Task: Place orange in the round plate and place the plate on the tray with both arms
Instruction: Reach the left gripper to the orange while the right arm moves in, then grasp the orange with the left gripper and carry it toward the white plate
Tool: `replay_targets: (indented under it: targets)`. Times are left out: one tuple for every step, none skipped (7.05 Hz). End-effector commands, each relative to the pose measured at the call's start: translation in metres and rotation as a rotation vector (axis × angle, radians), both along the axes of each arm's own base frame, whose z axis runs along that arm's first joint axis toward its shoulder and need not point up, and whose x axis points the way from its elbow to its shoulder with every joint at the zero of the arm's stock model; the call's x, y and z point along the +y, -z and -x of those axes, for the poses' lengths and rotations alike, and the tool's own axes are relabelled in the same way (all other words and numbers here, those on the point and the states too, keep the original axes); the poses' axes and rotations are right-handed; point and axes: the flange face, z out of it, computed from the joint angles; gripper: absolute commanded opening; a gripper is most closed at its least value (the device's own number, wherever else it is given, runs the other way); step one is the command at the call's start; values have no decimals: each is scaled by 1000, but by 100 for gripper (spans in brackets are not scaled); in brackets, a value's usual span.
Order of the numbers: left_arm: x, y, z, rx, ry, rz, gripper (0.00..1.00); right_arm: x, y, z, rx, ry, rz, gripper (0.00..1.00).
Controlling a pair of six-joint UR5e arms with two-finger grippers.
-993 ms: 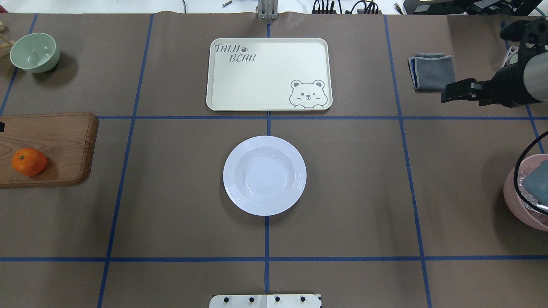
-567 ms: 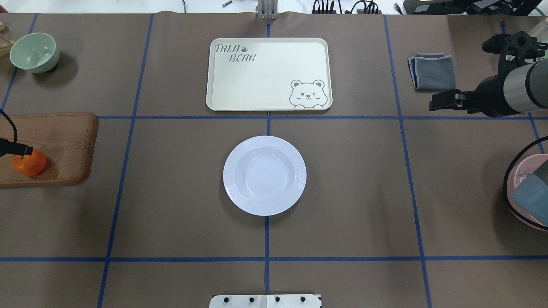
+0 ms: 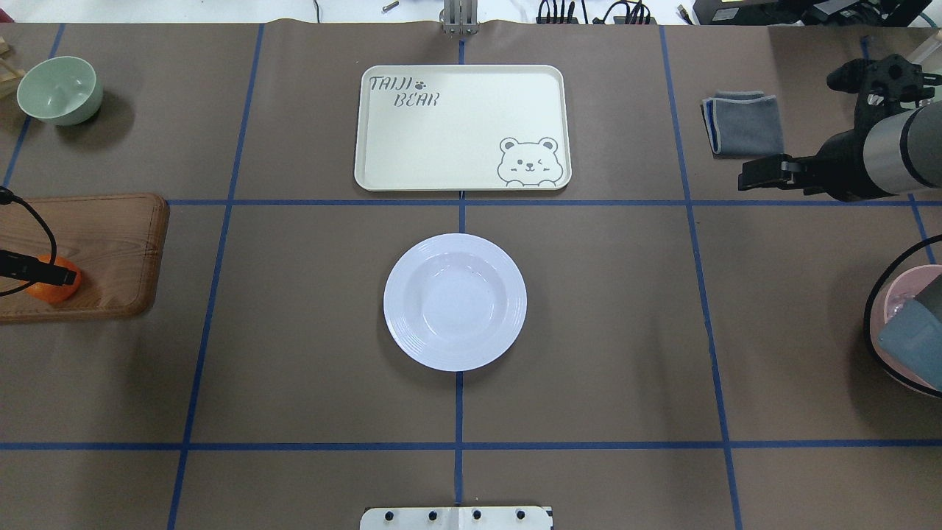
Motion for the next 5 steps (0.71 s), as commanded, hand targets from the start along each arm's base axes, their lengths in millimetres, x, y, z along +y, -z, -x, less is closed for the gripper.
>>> replay_targets:
  targets:
    - [2, -7, -8, -14, -11, 4, 94, 0, -1, 1, 3, 0, 0, 100]
    - [3, -7, -9, -12, -14, 4, 67, 0, -1, 1, 3, 0, 0, 100]
    - [3, -3, -8, -3, -9, -6, 25, 0, 0, 1, 0, 2, -2, 100]
    - [3, 6, -8, 27, -15, -24, 0, -1, 1, 1, 0, 1, -5, 100]
    - [5, 31, -9, 82, -51, -25, 0, -1, -1, 2, 5, 1, -6, 100]
